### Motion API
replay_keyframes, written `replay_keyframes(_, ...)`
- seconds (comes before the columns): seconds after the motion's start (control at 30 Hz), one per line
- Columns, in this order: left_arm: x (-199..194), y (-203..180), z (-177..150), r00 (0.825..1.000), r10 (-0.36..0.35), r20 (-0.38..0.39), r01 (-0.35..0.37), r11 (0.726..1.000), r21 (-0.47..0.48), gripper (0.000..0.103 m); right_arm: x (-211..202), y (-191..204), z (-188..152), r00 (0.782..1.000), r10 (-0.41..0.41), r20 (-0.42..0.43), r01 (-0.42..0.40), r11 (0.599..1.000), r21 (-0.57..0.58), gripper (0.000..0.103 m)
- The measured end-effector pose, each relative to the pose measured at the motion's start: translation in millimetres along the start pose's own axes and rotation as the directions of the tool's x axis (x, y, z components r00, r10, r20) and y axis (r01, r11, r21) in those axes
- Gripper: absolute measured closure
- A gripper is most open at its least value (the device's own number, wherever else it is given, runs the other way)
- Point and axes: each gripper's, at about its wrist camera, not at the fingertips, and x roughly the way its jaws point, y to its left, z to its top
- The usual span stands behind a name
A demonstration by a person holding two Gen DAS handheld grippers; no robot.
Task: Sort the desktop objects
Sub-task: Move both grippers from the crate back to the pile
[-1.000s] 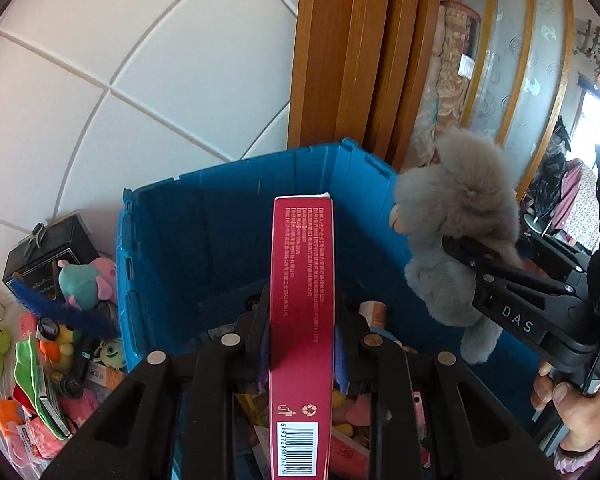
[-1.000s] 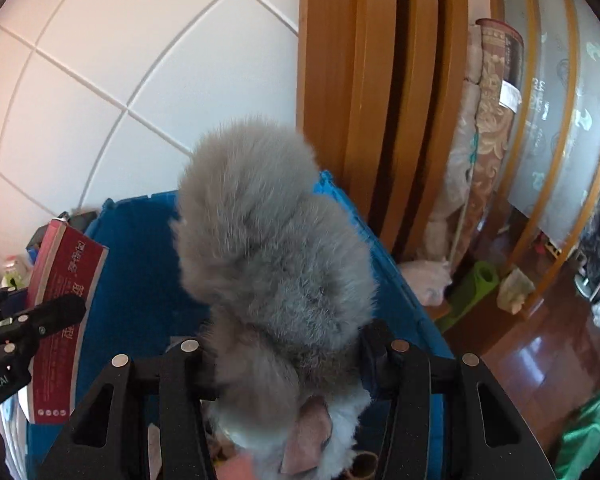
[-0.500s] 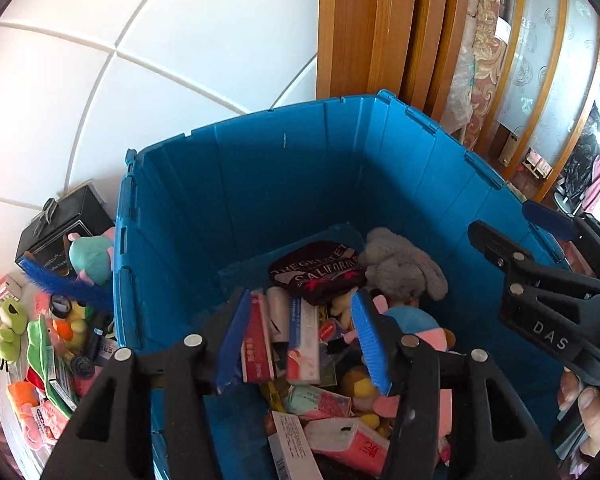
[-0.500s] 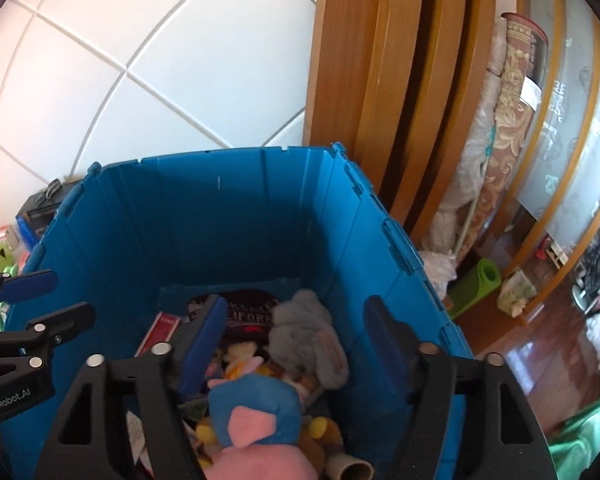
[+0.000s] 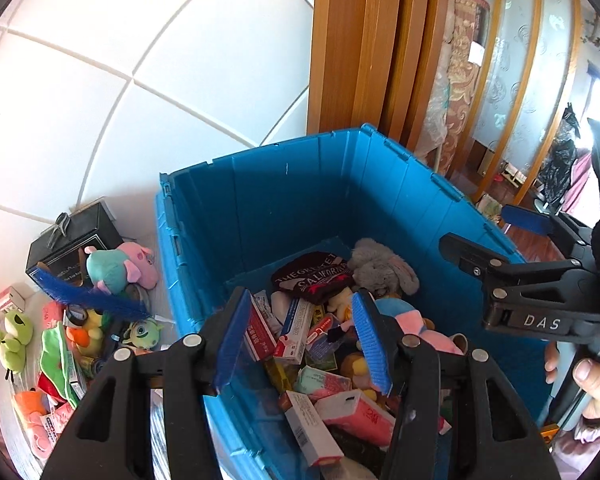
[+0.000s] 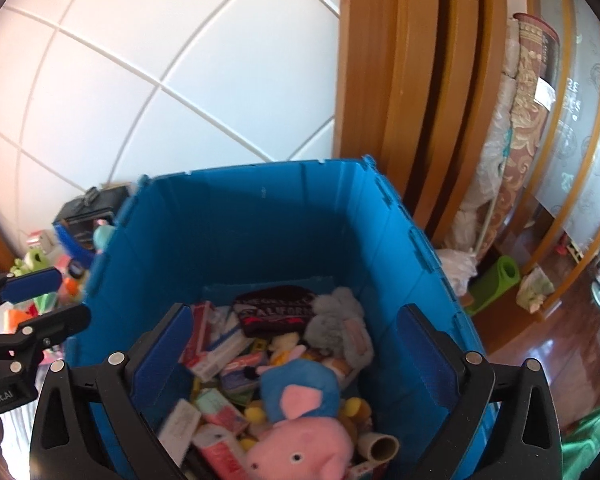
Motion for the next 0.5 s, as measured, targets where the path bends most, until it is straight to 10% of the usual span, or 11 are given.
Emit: replay_keyframes(0.5,-100.2,119.5,-64.0,0.992,0.084,0.089,-0.079,0.995,-0.063,0.046,-70.9,142.7,0.6,0.99,0.122,0.068,-0.114,0.988,-0.105,0.0)
